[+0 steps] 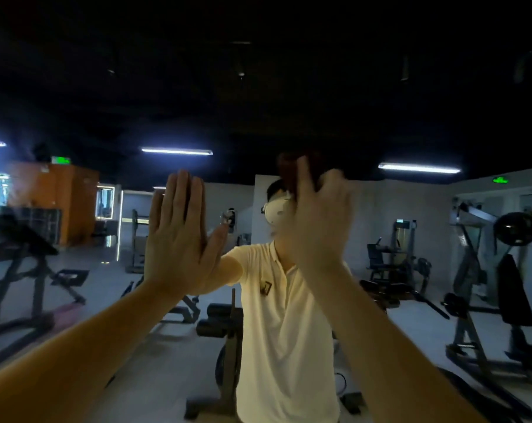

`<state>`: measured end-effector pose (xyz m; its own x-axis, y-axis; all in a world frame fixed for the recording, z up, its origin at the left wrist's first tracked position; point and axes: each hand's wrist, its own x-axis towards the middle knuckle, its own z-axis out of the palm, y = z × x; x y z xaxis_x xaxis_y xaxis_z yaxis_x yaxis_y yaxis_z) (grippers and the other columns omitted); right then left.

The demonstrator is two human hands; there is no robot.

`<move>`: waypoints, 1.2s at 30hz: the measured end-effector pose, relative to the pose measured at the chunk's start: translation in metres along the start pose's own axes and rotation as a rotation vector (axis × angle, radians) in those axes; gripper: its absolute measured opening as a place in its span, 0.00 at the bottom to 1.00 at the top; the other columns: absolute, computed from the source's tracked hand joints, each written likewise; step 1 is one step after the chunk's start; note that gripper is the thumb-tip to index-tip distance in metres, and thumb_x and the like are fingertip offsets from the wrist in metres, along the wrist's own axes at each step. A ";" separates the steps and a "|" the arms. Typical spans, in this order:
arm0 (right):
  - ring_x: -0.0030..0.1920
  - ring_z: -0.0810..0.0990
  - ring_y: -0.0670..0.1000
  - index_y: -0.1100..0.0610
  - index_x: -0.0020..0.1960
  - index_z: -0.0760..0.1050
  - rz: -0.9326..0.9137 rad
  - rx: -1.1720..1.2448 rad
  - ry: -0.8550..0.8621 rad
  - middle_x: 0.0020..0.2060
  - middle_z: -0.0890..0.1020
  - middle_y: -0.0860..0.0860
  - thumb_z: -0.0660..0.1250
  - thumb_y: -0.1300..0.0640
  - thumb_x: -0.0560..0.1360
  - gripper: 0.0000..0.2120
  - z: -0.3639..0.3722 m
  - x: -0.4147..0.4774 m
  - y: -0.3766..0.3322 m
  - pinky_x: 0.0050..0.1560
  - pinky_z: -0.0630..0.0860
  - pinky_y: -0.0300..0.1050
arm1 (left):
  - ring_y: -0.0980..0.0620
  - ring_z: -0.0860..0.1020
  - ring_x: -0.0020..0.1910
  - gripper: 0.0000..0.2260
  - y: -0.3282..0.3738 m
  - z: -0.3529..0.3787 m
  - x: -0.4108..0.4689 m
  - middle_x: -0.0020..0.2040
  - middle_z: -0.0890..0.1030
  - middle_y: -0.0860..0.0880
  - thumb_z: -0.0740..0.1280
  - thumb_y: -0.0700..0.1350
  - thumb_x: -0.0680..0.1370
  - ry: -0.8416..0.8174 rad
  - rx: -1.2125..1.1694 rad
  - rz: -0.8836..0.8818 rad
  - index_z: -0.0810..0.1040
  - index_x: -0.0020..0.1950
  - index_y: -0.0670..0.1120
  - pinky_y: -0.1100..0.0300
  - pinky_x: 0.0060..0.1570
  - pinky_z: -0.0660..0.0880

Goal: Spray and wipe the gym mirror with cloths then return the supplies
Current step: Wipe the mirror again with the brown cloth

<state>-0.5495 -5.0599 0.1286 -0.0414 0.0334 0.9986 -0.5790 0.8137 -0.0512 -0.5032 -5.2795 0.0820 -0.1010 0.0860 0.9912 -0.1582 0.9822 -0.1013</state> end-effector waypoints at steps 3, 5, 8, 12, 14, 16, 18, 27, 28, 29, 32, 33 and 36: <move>0.55 0.76 0.59 0.54 0.75 0.69 -0.350 0.008 -0.108 0.58 0.73 0.59 0.67 0.44 0.76 0.31 0.012 -0.045 -0.024 0.57 0.75 0.55 | 0.41 0.47 0.85 0.37 0.000 -0.002 -0.001 0.85 0.48 0.38 0.47 0.63 0.84 -0.016 -0.001 -0.003 0.49 0.85 0.38 0.40 0.82 0.48; 0.54 0.77 0.57 0.54 0.74 0.71 -0.545 -0.015 -0.141 0.56 0.75 0.58 0.73 0.44 0.74 0.32 0.013 -0.054 -0.017 0.54 0.75 0.53 | 0.40 0.48 0.84 0.38 -0.001 -0.002 -0.003 0.85 0.49 0.38 0.43 0.65 0.85 -0.023 0.000 0.004 0.50 0.84 0.38 0.39 0.82 0.50; 0.54 0.77 0.58 0.54 0.75 0.71 -0.654 -0.076 -0.090 0.56 0.76 0.59 0.73 0.48 0.72 0.32 0.011 -0.019 0.007 0.57 0.75 0.55 | 0.40 0.48 0.84 0.37 -0.003 -0.002 -0.004 0.85 0.48 0.39 0.46 0.64 0.84 -0.025 0.001 0.013 0.50 0.84 0.37 0.37 0.81 0.51; 0.55 0.75 0.60 0.53 0.77 0.68 -0.327 -0.148 0.047 0.58 0.74 0.61 0.68 0.50 0.79 0.28 0.004 0.079 0.032 0.59 0.72 0.57 | 0.41 0.47 0.85 0.37 -0.003 -0.002 -0.005 0.86 0.46 0.41 0.50 0.62 0.83 -0.046 0.005 -0.012 0.48 0.85 0.39 0.38 0.81 0.50; 0.57 0.76 0.60 0.53 0.77 0.68 -0.155 -0.138 0.110 0.61 0.74 0.61 0.64 0.49 0.82 0.25 0.001 0.112 0.031 0.61 0.72 0.57 | 0.41 0.47 0.85 0.37 -0.003 -0.003 -0.005 0.86 0.46 0.41 0.48 0.64 0.84 -0.061 0.014 0.000 0.48 0.85 0.39 0.39 0.82 0.49; 0.60 0.75 0.61 0.54 0.77 0.67 -0.051 -0.138 0.136 0.64 0.73 0.62 0.65 0.51 0.81 0.26 0.006 0.121 0.016 0.62 0.73 0.57 | 0.42 0.46 0.85 0.38 -0.004 -0.005 -0.005 0.86 0.45 0.41 0.45 0.65 0.84 -0.082 0.029 0.011 0.47 0.85 0.40 0.41 0.82 0.47; 0.60 0.75 0.61 0.55 0.78 0.65 -0.074 -0.119 0.105 0.64 0.72 0.63 0.68 0.53 0.79 0.29 0.013 0.105 -0.007 0.62 0.73 0.57 | 0.42 0.47 0.85 0.38 -0.004 -0.008 -0.004 0.86 0.46 0.42 0.46 0.66 0.84 -0.096 0.032 0.005 0.48 0.85 0.40 0.43 0.82 0.47; 0.55 0.78 0.59 0.55 0.74 0.70 -0.861 0.045 -0.173 0.57 0.75 0.59 0.79 0.47 0.69 0.37 0.020 -0.008 -0.012 0.57 0.76 0.57 | 0.41 0.50 0.84 0.36 -0.043 -0.033 0.032 0.85 0.52 0.39 0.42 0.65 0.85 -0.108 0.076 -0.184 0.50 0.85 0.42 0.38 0.81 0.53; 0.55 0.77 0.60 0.55 0.74 0.69 -0.848 0.021 -0.144 0.57 0.74 0.60 0.79 0.48 0.69 0.37 0.019 0.010 -0.007 0.56 0.75 0.58 | 0.43 0.46 0.84 0.37 -0.045 -0.029 0.036 0.85 0.47 0.41 0.41 0.66 0.84 -0.131 0.065 -0.204 0.46 0.85 0.42 0.39 0.82 0.51; 0.53 0.76 0.60 0.55 0.74 0.69 -0.775 -0.004 -0.089 0.55 0.73 0.60 0.79 0.49 0.69 0.37 0.017 0.032 -0.002 0.55 0.75 0.58 | 0.45 0.43 0.85 0.38 -0.044 -0.025 0.037 0.86 0.44 0.43 0.41 0.67 0.84 -0.145 0.057 -0.204 0.44 0.85 0.42 0.40 0.82 0.49; 0.53 0.75 0.60 0.54 0.76 0.69 -0.431 -0.102 0.088 0.56 0.73 0.60 0.76 0.51 0.73 0.34 0.011 0.117 0.008 0.57 0.73 0.58 | 0.45 0.42 0.85 0.36 -0.048 -0.015 0.032 0.86 0.42 0.43 0.45 0.64 0.85 -0.129 0.055 -0.174 0.43 0.85 0.42 0.39 0.82 0.49; 0.55 0.75 0.60 0.54 0.76 0.68 -0.317 -0.116 0.115 0.58 0.73 0.61 0.73 0.51 0.76 0.31 0.009 0.140 0.009 0.59 0.72 0.58 | 0.45 0.42 0.85 0.36 -0.050 -0.014 0.031 0.86 0.42 0.43 0.47 0.63 0.85 -0.125 0.051 -0.159 0.43 0.85 0.42 0.39 0.82 0.49; 0.58 0.76 0.61 0.54 0.76 0.67 -0.076 -0.089 0.193 0.63 0.73 0.62 0.67 0.52 0.79 0.27 0.018 0.162 -0.017 0.60 0.72 0.57 | 0.44 0.44 0.85 0.37 -0.061 -0.014 0.028 0.86 0.43 0.44 0.50 0.63 0.84 -0.119 0.043 -0.084 0.44 0.85 0.42 0.40 0.82 0.49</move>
<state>-0.5615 -5.0788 0.2908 0.1611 0.0738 0.9842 -0.5002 0.8657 0.0169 -0.4823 -5.3342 0.1170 -0.2009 -0.0192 0.9794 -0.2131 0.9767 -0.0245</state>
